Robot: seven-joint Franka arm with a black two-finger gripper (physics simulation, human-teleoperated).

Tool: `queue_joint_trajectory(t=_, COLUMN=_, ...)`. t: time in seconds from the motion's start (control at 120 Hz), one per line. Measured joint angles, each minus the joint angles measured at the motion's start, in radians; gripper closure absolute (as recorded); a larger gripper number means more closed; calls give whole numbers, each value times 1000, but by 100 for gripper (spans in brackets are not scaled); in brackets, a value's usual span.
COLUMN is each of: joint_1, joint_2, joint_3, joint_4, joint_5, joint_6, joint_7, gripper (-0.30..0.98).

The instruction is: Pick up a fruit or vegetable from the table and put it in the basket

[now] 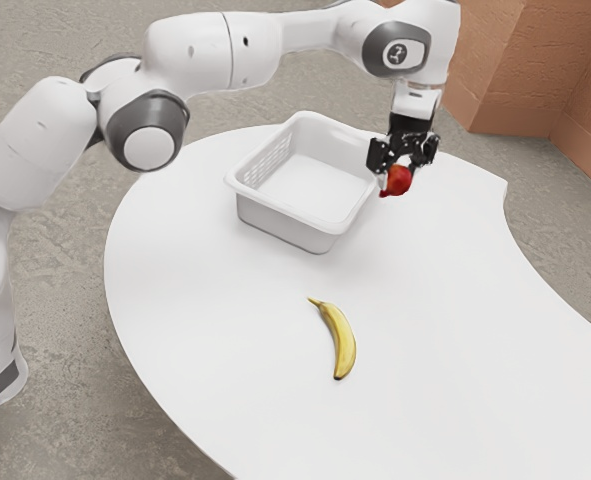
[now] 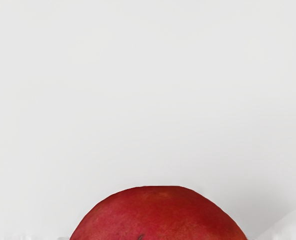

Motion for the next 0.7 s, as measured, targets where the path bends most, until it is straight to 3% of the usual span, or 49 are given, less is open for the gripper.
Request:
queue_joint_trajectory(t=0.367, joint_1=230, joint_2=16, joint_3=2, joint_4=-7, joint_5=-7, joint_6=-51, joint_7=-8, gripper=35)
queue_joint_trajectory(t=0.492, joint_1=237, joint_2=18, joint_3=-3, joint_4=-8, joint_5=-6, joint_6=-57, joint_7=-9, gripper=14)
queue_joint_trajectory(t=0.7, joint_1=230, joint_2=15, joint_3=-8, joint_4=-9, joint_5=-7, joint_6=-62, joint_7=-12, gripper=3)
